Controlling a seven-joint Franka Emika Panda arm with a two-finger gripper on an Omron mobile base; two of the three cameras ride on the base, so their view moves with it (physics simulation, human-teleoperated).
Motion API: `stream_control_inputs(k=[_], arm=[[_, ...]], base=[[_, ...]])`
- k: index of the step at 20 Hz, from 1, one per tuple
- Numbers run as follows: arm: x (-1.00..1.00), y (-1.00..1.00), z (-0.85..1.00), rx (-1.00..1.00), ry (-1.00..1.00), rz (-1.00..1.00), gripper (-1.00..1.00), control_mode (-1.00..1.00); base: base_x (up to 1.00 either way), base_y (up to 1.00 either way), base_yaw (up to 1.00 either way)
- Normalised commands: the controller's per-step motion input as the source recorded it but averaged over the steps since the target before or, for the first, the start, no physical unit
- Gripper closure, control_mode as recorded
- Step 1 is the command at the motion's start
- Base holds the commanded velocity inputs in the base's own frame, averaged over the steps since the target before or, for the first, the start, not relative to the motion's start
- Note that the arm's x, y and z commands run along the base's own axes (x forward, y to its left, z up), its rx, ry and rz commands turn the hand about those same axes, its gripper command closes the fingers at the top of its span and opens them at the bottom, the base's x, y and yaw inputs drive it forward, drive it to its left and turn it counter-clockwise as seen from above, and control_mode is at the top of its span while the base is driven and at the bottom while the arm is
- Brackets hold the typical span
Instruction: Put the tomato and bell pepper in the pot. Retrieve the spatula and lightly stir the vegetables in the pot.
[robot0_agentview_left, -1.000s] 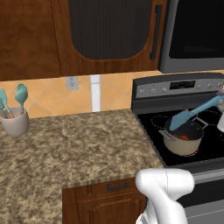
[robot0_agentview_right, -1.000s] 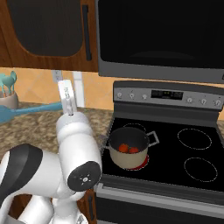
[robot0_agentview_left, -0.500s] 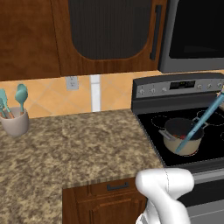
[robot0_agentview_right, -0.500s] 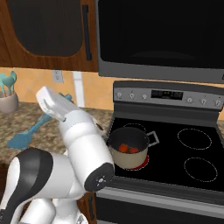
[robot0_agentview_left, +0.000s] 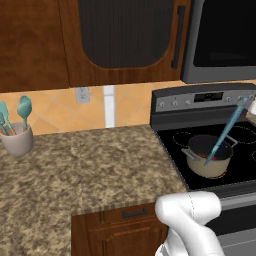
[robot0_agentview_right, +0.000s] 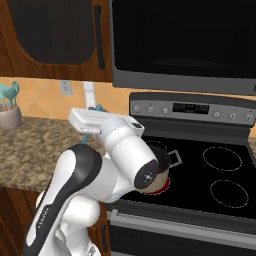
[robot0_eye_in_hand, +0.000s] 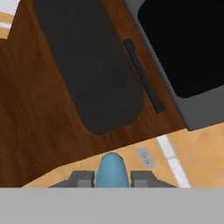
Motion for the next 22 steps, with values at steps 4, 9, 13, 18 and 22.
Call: stream_control_inputs(k=[4, 9, 13, 18, 22], arm=[[0.36, -0.63, -0.1, -0.17, -0.06, 0.0, 1.0, -1.0], [0.44, -0.49, -0.29, -0.23, -0.01, 0.0, 1.0, -1.0], [0.58, -0.4, -0.31, -0.12, 0.0, 0.0, 1.0, -1.0], [0.61, -0.27, -0.5, -0.01, -0.07, 0.0, 1.0, -1.0], [0.66, -0.12, -0.66, 0.0, -0.11, 0.0, 1.0, -1.0]], base=[[0.0, 0.0, 0.0], [0.0, 0.0, 0.0], [0.0, 0.0, 0.0], [0.0, 0.0, 0.0], [0.0, 0.0, 0.0]])
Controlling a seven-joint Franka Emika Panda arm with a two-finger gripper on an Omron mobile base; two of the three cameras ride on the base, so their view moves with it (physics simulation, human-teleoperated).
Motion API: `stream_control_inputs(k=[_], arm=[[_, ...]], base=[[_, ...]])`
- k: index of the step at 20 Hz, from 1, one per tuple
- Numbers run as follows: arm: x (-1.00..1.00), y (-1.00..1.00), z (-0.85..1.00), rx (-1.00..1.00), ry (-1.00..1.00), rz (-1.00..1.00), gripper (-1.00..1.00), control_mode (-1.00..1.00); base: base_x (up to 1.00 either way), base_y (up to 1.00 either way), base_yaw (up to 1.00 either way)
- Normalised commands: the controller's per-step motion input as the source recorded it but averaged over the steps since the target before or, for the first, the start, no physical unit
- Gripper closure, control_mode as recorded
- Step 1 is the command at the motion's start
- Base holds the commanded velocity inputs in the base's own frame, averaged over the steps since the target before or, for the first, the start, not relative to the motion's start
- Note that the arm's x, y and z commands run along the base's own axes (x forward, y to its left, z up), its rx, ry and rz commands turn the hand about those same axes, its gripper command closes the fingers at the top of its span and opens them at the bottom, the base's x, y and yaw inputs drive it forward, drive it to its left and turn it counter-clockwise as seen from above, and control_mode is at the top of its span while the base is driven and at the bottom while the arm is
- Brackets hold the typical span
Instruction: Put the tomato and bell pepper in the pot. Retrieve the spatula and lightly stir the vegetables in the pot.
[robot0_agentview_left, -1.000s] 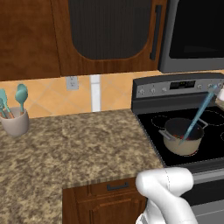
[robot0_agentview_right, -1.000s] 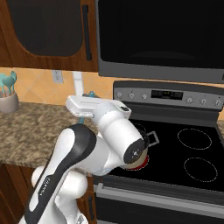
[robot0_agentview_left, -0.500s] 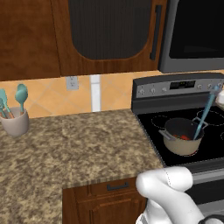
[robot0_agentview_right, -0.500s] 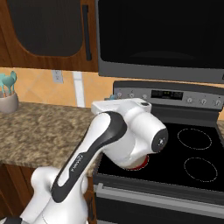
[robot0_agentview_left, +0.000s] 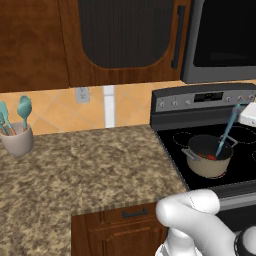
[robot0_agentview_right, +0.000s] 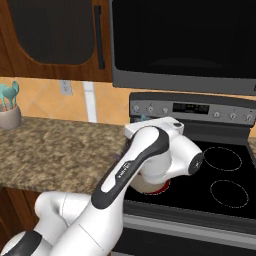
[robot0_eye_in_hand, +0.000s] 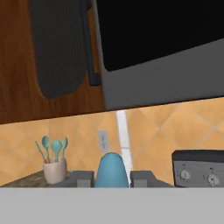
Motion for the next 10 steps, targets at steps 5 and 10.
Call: stream_control_inputs(k=[5, 10], arm=[[0.43, -0.11, -0.36, 0.0, -0.01, 0.0, 1.0, -1.0], [0.12, -0.19, -0.11, 0.0, 0.0, 0.0, 1.0, -1.0]], base=[[0.0, 0.0, 0.0], [0.0, 0.0, 0.0]])
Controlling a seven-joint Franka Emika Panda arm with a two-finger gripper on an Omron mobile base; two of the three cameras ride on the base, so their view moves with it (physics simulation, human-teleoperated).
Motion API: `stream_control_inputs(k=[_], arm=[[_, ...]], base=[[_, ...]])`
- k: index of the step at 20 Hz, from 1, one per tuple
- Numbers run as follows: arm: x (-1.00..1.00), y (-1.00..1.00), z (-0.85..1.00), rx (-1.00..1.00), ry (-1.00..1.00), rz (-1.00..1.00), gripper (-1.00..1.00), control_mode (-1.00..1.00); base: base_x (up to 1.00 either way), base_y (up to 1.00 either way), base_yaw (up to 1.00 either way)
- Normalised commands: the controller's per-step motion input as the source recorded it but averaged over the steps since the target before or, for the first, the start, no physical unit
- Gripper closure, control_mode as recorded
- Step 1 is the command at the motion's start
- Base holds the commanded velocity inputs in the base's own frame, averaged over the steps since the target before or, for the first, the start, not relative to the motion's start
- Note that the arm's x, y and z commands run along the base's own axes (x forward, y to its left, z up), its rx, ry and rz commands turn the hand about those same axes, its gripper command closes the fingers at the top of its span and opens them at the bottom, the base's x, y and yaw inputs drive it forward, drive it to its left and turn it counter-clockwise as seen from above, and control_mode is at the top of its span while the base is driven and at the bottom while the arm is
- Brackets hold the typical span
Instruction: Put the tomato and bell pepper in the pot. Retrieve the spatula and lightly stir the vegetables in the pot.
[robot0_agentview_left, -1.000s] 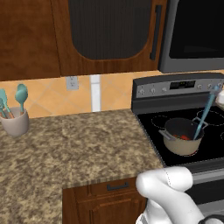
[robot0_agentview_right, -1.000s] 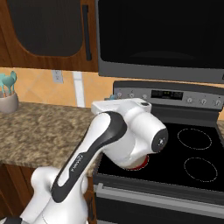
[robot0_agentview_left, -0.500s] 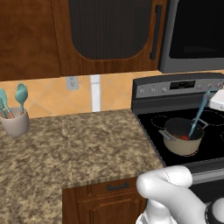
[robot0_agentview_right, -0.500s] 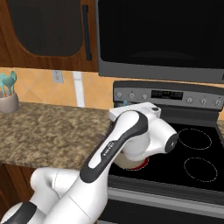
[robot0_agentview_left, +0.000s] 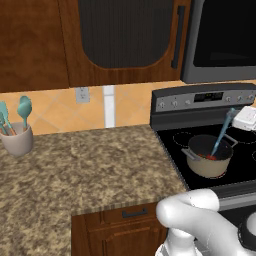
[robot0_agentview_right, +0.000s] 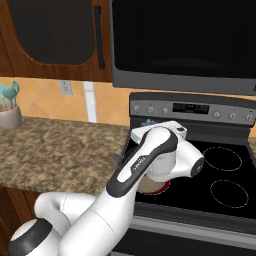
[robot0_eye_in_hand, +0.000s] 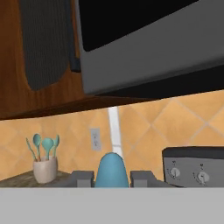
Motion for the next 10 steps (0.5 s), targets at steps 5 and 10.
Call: stream_control_inputs(k=[5, 10], arm=[[0.12, -0.23, -0.13, 0.0, 0.0, 0.0, 1.0, -1.0], [0.01, -0.22, -0.07, 0.0, 0.0, 0.0, 1.0, -1.0]], base=[[0.0, 0.0, 0.0], [0.0, 0.0, 0.0]])
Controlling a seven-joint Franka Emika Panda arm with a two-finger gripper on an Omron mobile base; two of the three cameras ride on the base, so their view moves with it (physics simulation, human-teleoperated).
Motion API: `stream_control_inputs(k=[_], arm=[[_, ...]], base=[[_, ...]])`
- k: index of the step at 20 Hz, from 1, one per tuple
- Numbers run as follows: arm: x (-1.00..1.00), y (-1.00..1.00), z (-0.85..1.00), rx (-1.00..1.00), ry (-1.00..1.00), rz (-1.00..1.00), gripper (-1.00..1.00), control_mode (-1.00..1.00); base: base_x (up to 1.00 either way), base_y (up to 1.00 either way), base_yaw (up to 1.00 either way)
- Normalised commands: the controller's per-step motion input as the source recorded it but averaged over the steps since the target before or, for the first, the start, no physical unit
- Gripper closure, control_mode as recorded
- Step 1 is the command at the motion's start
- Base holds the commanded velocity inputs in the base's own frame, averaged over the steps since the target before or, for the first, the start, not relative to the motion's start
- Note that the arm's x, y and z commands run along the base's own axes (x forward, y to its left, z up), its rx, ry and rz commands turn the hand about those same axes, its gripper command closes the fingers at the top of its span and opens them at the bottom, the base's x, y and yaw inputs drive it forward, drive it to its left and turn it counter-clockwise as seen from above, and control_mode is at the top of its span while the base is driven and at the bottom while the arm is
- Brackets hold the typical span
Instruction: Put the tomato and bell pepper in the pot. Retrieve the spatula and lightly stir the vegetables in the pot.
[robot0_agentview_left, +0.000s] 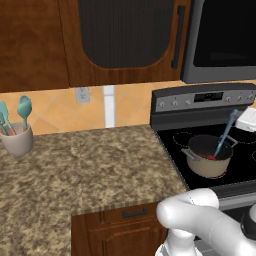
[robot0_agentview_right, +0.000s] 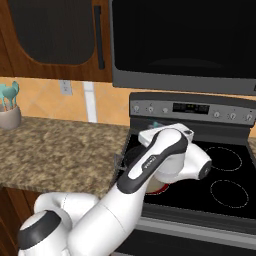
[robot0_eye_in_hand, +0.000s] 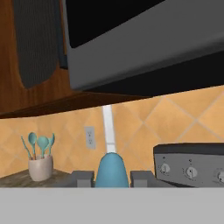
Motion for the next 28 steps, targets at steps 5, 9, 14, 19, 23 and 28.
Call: stream_control_inputs(k=[5, 9, 14, 19, 23, 28], arm=[[0.0, -0.04, -0.17, -0.02, 0.0, 0.0, 1.0, -1.0], [0.01, 0.0, -0.37, -0.03, -0.02, 0.0, 1.0, -1.0], [0.27, 0.0, -0.16, -0.02, -0.07, 0.0, 1.0, -1.0], [0.47, 0.0, -0.16, 0.0, -0.13, 0.0, 1.0, -1.0], [0.16, -0.04, -0.31, 0.0, -0.04, 0.0, 1.0, -1.0], [0.0, -0.25, -0.19, 0.0, 0.01, 0.0, 1.0, -1.0]], base=[[0.0, 0.0, 0.0], [0.0, 0.0, 0.0], [0.0, 0.0, 0.0], [0.0, 0.0, 0.0], [0.0, 0.0, 0.0], [0.0, 0.0, 0.0]])
